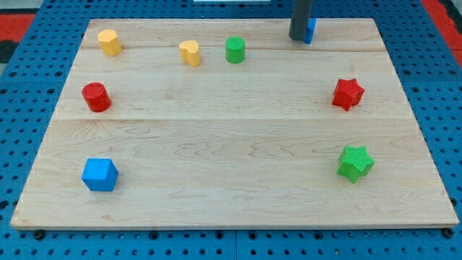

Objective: Move the blue cube towards the bottom of the blue triangle

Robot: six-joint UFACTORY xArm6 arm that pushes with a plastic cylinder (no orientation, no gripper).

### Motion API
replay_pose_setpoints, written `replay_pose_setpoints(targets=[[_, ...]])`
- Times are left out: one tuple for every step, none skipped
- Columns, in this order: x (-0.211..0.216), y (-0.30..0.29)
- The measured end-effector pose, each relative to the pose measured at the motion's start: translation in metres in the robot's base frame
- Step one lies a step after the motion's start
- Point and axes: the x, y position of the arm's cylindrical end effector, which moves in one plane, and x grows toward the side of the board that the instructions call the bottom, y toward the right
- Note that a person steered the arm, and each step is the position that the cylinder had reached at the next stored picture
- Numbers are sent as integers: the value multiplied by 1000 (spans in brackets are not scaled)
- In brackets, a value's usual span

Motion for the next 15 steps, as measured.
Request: replay_pose_setpoints(targets=[[38, -1], [127, -38], [202, -103], [265, -175], [334, -236], [369, -309], [354, -358], [326, -358], [314, -358], [309, -358], [309, -363], [309, -363], [317, -361], [327, -361], [314, -337]])
